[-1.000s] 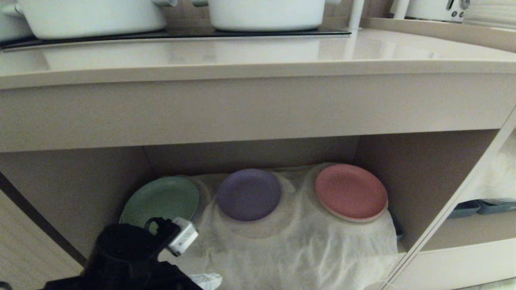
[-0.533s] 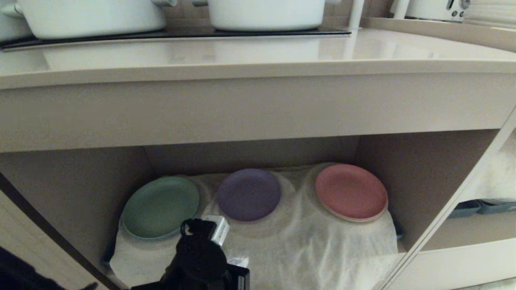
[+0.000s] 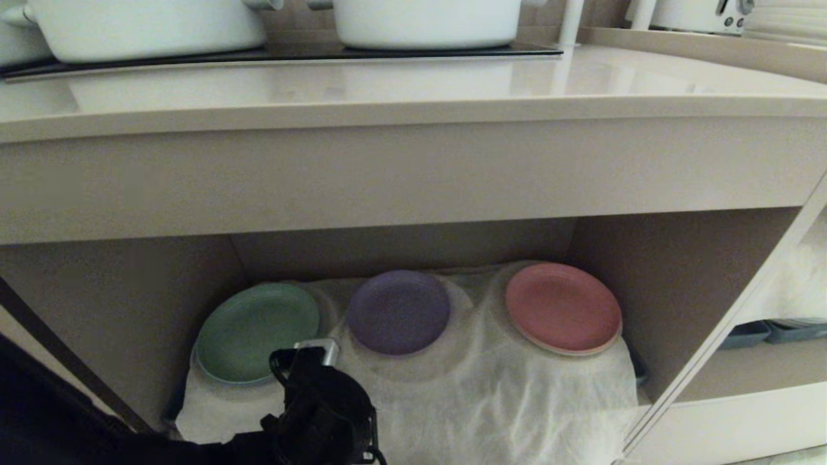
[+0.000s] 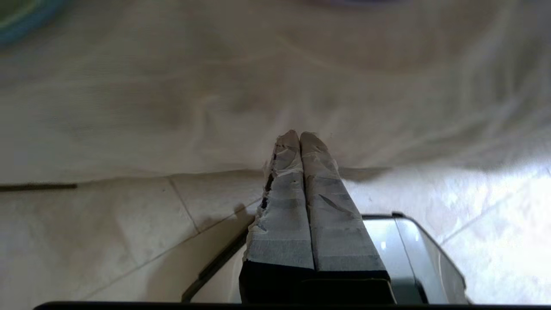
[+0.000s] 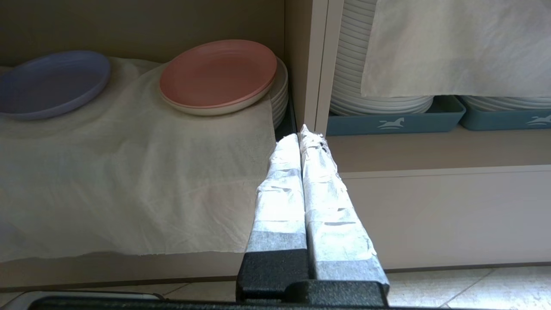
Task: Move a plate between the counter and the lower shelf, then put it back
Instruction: Pick up the plate in the cupboard
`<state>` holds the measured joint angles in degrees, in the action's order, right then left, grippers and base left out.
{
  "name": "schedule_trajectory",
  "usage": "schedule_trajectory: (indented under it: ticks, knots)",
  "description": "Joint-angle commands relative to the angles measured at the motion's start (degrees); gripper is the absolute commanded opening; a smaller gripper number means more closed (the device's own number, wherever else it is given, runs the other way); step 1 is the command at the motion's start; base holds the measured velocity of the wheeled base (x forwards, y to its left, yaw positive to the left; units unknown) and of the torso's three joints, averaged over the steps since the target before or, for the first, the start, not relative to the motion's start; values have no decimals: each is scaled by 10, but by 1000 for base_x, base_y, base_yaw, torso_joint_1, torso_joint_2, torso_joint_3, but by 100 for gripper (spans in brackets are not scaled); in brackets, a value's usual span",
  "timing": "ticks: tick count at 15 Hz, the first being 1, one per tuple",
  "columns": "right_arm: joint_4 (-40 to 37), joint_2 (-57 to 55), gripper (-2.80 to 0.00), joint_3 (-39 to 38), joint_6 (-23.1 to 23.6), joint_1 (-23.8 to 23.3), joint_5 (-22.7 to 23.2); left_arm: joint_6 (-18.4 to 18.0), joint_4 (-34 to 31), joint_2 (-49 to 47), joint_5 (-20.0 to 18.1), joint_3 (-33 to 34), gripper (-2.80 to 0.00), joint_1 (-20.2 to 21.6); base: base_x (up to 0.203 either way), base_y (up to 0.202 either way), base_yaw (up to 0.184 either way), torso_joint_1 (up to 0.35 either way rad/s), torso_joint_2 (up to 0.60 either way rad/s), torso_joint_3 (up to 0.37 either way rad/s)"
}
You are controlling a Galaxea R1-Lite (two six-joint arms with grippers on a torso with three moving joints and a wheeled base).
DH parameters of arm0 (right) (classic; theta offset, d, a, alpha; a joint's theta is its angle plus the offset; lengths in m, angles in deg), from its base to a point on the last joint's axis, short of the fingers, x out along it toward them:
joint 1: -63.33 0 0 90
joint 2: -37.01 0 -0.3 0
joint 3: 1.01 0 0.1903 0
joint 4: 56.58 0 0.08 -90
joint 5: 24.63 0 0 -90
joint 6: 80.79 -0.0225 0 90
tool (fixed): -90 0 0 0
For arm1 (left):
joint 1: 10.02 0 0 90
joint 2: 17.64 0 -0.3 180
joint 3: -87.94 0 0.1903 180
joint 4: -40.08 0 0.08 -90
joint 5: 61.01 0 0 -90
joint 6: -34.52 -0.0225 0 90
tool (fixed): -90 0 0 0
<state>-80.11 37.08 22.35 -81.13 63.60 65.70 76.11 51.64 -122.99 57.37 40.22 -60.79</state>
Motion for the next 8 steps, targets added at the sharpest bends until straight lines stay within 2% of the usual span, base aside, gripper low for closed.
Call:
schedule_trajectory:
  ticks: [1,4,8]
  knots:
    - [0,-1,-280,0,1,0,0,18,-24,11,1,-20,-280,27,0,0,0,0,0,0]
    - [0,-1,-280,0,0,0,0,31,-83,15,1,-54,-280,37,0,0,0,0,0,0]
    - [0,-1,-280,0,0,0,0,50,-120,4,-4,-93,-280,37,0,0,0,0,0,0]
